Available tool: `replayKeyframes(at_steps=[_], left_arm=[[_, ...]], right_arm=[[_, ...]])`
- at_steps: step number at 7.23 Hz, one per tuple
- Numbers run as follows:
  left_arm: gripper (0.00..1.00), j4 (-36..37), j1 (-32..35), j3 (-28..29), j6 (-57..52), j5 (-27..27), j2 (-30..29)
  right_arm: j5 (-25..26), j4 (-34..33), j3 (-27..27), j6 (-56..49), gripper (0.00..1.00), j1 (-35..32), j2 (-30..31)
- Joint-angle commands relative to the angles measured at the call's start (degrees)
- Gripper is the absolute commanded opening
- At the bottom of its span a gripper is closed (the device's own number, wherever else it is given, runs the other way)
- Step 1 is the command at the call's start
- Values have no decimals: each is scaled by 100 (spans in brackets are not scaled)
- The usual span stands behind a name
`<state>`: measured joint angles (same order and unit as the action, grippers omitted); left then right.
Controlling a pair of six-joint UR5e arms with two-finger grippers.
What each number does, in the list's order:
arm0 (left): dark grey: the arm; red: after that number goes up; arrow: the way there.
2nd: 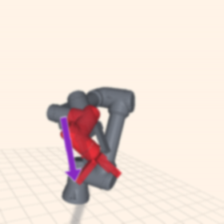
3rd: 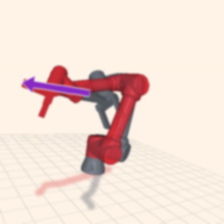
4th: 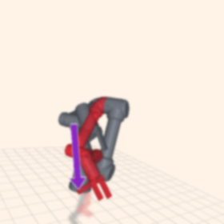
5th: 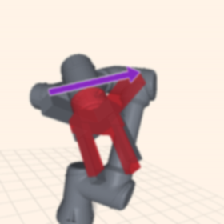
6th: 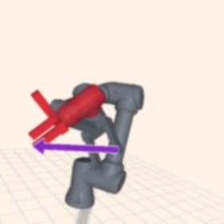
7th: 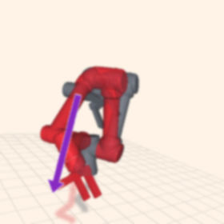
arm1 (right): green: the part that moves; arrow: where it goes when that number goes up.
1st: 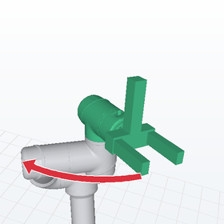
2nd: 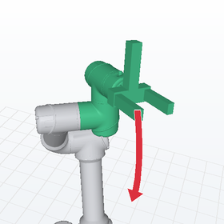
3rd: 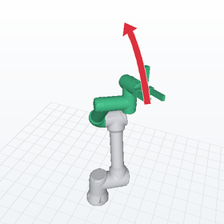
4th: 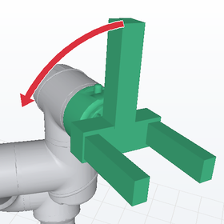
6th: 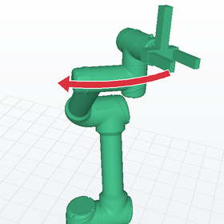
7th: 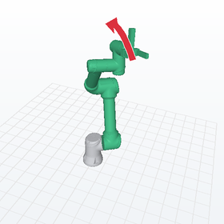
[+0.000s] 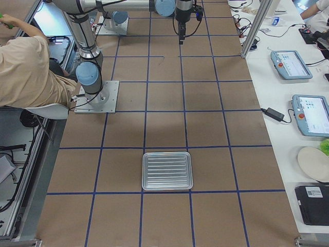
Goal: Place bearing gear from tray to pile
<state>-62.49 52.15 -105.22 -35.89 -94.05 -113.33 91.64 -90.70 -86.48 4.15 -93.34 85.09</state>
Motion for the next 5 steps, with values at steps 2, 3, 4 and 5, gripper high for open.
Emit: replayKeyframes(at_steps=[2, 3, 4, 5], left_arm=[[0, 26, -12, -25, -14, -17, -49], [32, 18, -3, -25, -14, -17, -49], [83, 26, -12, -95, -14, -17, -40], [95, 35, -12, -174, -5, -17, 21]], right_arm=[[12, 0, 0, -2, 100, 0, -1], [12, 0, 0, -2, 100, 0, -1], [12, 0, 0, -2, 100, 0, -1], [3, 0, 0, -2, 100, 0, -1]])
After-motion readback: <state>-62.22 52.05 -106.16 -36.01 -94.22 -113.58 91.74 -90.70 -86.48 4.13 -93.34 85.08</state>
